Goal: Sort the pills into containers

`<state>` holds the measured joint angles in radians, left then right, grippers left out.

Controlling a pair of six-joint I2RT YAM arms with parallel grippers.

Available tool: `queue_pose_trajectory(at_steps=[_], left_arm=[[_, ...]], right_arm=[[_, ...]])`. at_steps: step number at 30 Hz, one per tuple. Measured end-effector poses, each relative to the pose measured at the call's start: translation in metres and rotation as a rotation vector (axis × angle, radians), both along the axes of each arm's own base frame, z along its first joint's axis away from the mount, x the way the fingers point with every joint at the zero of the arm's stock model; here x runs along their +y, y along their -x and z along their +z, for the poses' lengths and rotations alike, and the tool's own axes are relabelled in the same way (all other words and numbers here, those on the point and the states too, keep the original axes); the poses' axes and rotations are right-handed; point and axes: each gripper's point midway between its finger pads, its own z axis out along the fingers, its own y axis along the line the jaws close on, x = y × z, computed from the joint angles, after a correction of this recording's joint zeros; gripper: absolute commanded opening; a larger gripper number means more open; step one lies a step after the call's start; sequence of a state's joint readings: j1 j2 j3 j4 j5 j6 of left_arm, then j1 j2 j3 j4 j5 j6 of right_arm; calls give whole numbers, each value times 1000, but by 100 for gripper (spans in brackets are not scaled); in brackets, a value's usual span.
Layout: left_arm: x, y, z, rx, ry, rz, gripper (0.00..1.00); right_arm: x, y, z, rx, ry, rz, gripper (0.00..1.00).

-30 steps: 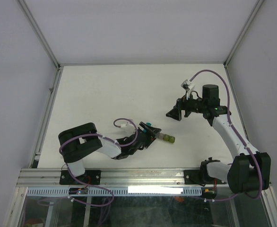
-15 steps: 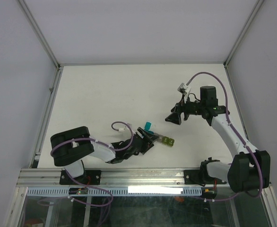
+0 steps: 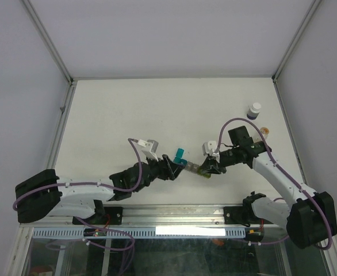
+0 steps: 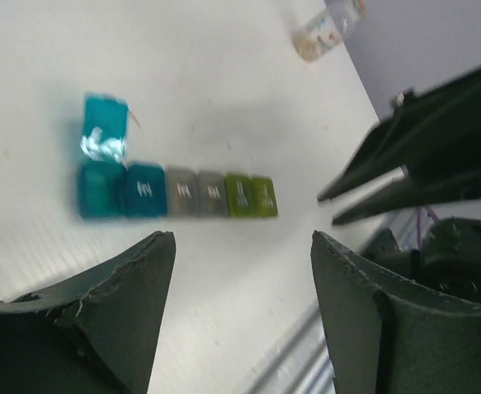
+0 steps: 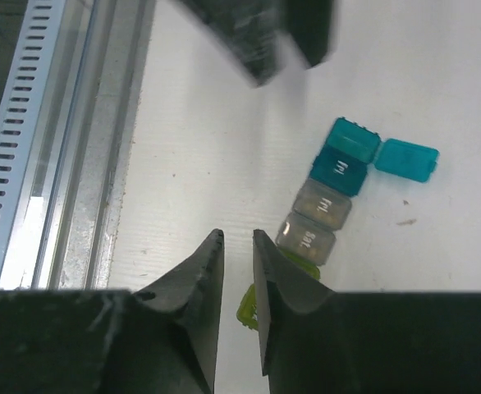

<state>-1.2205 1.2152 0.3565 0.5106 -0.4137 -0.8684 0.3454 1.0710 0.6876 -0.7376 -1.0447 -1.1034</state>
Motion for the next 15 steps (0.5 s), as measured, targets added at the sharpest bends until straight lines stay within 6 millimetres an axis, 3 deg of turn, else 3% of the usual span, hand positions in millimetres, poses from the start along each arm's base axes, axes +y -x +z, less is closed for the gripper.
queue_pose_trajectory(at_steps=[3, 8, 15], left_arm=[[17, -35, 21, -146, -31, 27, 68], [46, -85, 29, -269, -97, 104, 69], [53, -110, 32, -337, -136, 119, 69]], right_arm=[[5, 13, -10, -28, 19, 80, 13], [13, 26, -37, -15, 105, 168, 10], [19, 29, -86, 5, 321, 201, 9]])
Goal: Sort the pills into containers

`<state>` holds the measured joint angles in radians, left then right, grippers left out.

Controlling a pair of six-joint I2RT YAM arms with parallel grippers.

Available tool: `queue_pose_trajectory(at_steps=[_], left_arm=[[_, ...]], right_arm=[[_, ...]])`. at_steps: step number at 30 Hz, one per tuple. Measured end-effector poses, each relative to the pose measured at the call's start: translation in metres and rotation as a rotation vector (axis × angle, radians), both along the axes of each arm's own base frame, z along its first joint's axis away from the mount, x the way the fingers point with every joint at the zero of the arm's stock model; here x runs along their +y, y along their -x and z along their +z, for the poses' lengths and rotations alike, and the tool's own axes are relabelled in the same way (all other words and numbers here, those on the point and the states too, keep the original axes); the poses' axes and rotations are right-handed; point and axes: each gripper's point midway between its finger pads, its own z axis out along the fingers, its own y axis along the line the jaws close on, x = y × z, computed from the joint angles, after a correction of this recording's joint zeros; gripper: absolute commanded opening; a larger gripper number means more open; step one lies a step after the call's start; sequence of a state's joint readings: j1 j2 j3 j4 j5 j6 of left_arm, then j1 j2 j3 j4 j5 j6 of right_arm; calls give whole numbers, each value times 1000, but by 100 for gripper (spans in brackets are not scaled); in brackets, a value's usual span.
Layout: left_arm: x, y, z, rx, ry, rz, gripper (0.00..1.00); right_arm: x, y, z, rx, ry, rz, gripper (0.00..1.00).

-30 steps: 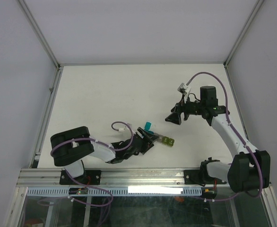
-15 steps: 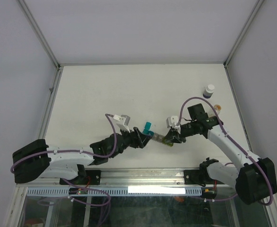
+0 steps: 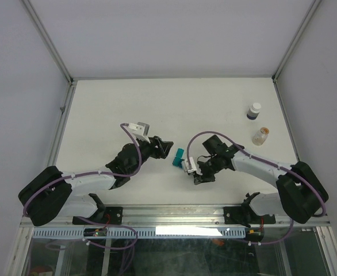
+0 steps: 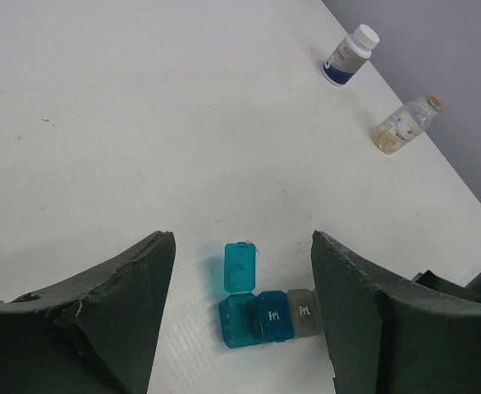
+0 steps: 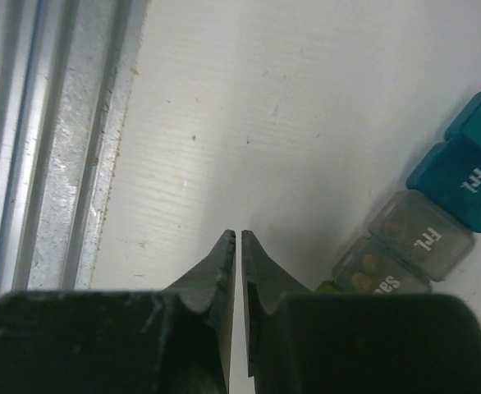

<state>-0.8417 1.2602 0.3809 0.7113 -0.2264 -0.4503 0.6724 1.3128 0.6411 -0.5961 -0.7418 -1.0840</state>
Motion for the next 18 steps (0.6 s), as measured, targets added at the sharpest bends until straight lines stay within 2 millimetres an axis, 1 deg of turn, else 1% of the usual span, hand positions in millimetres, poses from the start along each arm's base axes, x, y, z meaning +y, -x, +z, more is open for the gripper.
queue_pose_trajectory(at_steps=[2, 4, 7, 11, 13, 15, 16, 17, 18], left_arm=[[1, -2, -1, -5, -7, 3, 69], [1, -3, 0, -15, -8, 2, 69], [3, -5, 4, -32, 0, 8, 69], [5, -5, 3, -40, -6, 11, 70], [5, -5, 3, -45, -10, 7, 70], [4, -5, 4, -51, -11, -1, 72], [4, -4, 4, -55, -11, -5, 76], [3, -4, 5, -59, -12, -10, 79], [3, -3, 6, -64, -14, -15, 84]], right_arm=[[-2, -3, -13, -8, 64, -17, 9], [-3, -9, -20, -21, 108, -50, 9], [-1, -30, -19, -91, 135, -123, 9], [-4, -54, -19, -152, 165, -227, 10], [-10, -66, -19, -175, 179, -287, 14], [-14, -73, -18, -173, 183, -326, 20], [-15, -74, -17, -165, 180, -333, 24], [-15, -71, -15, -147, 172, -327, 26], [-14, -66, -12, -119, 157, -304, 28]])
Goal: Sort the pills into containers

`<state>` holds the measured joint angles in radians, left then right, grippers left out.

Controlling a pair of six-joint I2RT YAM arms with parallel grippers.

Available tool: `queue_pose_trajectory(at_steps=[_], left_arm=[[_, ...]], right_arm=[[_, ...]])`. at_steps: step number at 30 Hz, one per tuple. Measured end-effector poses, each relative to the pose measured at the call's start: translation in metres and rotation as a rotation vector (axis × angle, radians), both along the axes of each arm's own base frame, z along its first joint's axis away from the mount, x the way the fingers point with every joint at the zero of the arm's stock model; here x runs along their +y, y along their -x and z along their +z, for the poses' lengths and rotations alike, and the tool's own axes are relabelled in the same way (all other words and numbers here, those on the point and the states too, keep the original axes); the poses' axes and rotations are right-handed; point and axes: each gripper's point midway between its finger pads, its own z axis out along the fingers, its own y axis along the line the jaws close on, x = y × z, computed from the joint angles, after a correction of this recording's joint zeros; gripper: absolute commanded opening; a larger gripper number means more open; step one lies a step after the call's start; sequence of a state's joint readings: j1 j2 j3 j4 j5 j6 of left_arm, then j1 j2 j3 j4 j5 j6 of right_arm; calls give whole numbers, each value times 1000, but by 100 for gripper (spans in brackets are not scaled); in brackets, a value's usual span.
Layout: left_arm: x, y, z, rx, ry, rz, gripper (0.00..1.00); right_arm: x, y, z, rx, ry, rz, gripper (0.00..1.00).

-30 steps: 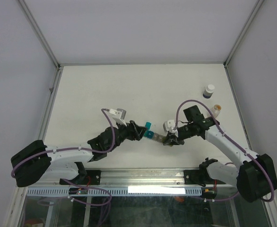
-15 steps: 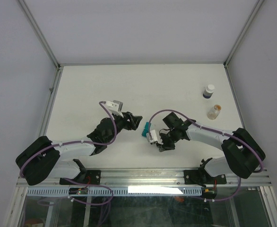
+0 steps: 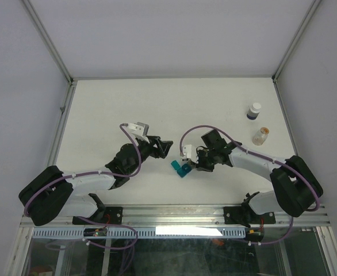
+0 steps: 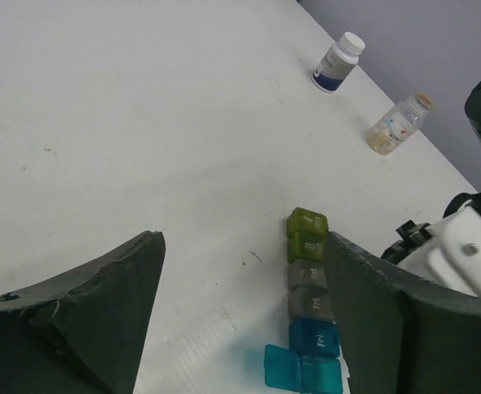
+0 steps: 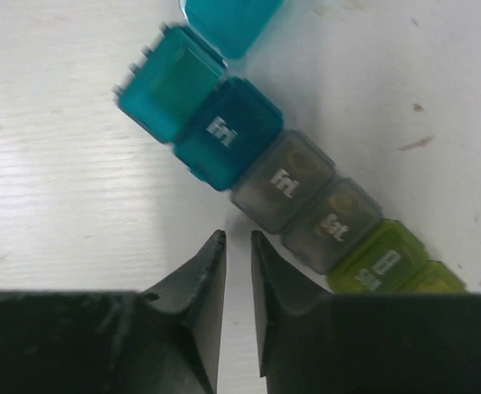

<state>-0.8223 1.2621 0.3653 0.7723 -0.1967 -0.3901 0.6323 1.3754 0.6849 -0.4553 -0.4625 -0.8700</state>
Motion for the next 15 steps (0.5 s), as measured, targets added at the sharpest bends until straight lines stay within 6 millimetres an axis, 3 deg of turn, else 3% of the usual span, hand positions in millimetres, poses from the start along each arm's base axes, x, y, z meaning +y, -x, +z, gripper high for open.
queue_pose_trajectory(at_steps=[3, 7, 11, 15], left_arm=[[-1, 1, 8, -29, 2, -19, 90], [-4, -2, 29, -86, 23, -42, 91], [-10, -4, 51, -139, 51, -60, 91], [-10, -1, 58, -158, 61, -71, 91]], right_arm=[[8, 19, 20, 84, -81, 84, 29], [14, 28, 46, 115, -170, 139, 20], [9, 38, 38, 175, -131, 141, 10], [3, 45, 22, 240, -54, 142, 0]])
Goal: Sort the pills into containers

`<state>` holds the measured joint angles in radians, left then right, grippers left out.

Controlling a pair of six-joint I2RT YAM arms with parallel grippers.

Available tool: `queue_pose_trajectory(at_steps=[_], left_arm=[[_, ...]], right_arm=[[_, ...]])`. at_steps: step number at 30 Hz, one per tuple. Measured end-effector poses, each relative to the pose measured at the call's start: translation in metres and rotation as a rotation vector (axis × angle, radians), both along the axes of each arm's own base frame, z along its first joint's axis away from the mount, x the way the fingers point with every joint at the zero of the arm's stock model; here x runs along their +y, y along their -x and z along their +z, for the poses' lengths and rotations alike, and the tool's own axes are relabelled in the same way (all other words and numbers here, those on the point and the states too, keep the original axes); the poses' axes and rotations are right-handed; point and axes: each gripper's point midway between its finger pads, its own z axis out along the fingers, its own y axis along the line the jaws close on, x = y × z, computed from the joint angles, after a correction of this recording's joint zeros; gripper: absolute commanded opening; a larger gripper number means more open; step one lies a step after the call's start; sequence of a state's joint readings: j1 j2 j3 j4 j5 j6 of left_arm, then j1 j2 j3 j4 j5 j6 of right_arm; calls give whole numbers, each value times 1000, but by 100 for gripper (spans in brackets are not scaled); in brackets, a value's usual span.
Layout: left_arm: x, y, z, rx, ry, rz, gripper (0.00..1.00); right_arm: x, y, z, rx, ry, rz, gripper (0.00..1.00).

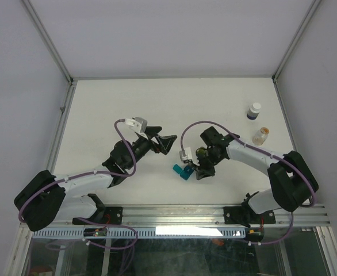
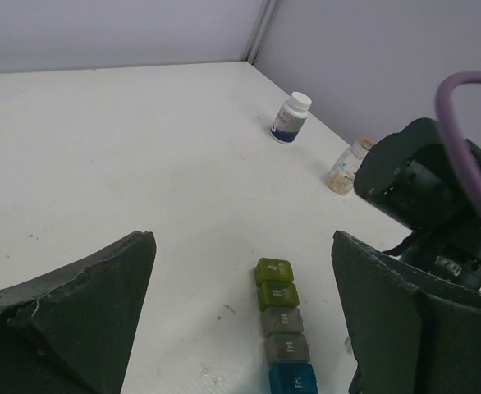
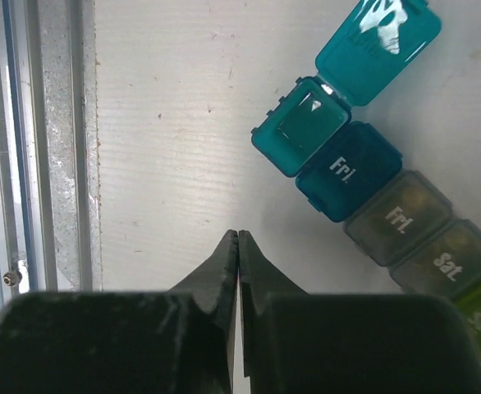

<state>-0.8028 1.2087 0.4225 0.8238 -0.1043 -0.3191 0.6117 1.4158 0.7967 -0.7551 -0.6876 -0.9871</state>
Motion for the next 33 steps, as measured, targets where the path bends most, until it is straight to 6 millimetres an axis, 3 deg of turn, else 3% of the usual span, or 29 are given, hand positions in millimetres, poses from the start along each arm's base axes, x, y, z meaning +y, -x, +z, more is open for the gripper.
queue_pose_trajectory(at_steps=[5, 10, 15, 21, 29, 33], left_arm=[[4, 1, 6, -30, -1, 7, 91], [13, 1, 9, -45, 2, 34, 91], [24, 3, 13, -65, 7, 70, 92], [38, 1, 9, -62, -4, 125, 92], [42, 3, 7, -60, -14, 134, 92], [41, 4, 6, -58, -17, 124, 92]], right_arm=[[3, 2, -19, 29, 104, -11, 0], [15, -25, -23, -34, 136, -129, 0], [27, -51, -22, -83, 121, -268, 7], [39, -67, -27, -56, 124, -380, 10], [33, -80, -27, -56, 133, -455, 15], [29, -76, -21, -38, 125, -406, 16]])
